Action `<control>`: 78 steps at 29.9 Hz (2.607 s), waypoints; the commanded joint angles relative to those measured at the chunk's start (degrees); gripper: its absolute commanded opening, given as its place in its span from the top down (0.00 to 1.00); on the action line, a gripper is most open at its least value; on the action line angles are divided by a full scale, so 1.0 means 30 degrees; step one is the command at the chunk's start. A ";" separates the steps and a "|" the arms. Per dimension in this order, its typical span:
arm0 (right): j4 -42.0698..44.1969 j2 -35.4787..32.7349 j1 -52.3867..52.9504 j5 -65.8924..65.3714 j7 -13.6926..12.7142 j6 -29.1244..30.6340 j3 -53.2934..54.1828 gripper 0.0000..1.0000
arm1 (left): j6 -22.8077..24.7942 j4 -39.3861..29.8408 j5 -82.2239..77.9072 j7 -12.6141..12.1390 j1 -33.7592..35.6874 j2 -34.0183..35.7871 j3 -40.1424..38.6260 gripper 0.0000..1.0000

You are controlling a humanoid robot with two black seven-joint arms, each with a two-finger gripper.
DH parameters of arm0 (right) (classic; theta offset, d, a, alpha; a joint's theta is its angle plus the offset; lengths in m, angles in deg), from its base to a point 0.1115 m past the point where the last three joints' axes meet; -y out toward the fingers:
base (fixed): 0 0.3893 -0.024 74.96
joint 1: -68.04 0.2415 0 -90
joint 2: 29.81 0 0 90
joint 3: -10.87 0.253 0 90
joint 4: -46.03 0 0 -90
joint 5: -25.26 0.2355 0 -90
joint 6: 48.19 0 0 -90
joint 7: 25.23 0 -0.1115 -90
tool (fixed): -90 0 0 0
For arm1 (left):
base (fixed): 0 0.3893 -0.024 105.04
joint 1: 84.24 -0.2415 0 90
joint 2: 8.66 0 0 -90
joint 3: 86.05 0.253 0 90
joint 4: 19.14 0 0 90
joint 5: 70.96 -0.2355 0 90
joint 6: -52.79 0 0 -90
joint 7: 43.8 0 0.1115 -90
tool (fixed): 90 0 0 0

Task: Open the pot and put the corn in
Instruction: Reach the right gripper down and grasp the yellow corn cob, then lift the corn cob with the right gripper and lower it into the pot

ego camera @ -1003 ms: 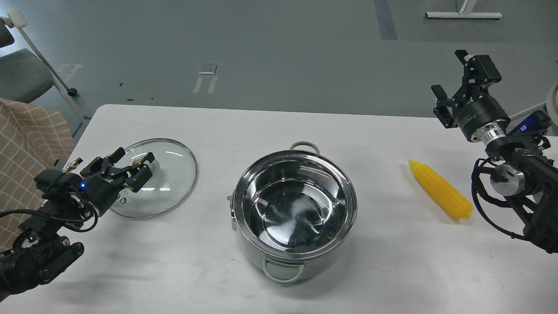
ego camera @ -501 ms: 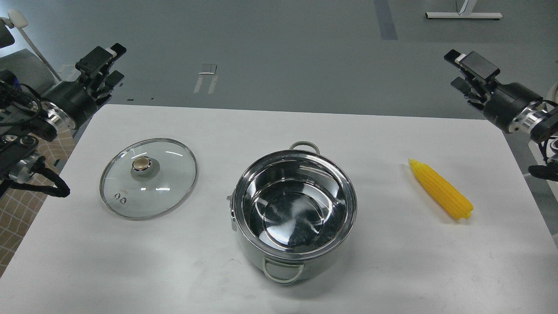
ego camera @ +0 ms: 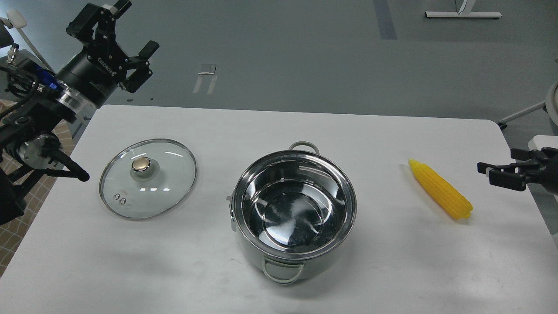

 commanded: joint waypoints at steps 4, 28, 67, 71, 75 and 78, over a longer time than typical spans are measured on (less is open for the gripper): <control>0.1555 0.2522 -0.1186 -0.0331 -0.0003 -0.1061 -0.0131 0.01 | -0.0084 -0.0643 0.0001 0.0002 -0.0061 0.0237 -0.0280 0.03; 0.3443 0.4526 -0.1103 -0.0683 -0.0003 -0.1797 -0.1186 1.00 | -0.0142 -0.1143 0.0148 0.0002 -0.0295 0.0794 -0.1103 0.03; -0.8988 0.8356 1.5865 0.2568 -0.0003 0.2012 -1.0763 0.96 | -0.0582 -0.1114 0.0089 0.0002 -0.0295 0.0179 -0.0868 0.03; -0.8871 0.8855 1.5074 0.2598 -0.0003 0.2012 -1.0883 0.90 | -0.0582 -0.1114 0.0089 0.0002 -0.0295 0.0179 -0.0839 0.03; -0.8753 0.9235 1.4546 0.2802 -0.0003 0.2012 -1.0883 0.85 | -0.0582 -0.1114 0.0089 0.0002 -0.0295 0.0179 -0.0839 0.03; -0.8256 0.9792 1.4281 0.2921 -0.0003 0.1924 -1.0883 0.80 | -0.0582 -0.1114 0.0118 0.0002 -0.0295 0.0179 -0.0868 0.03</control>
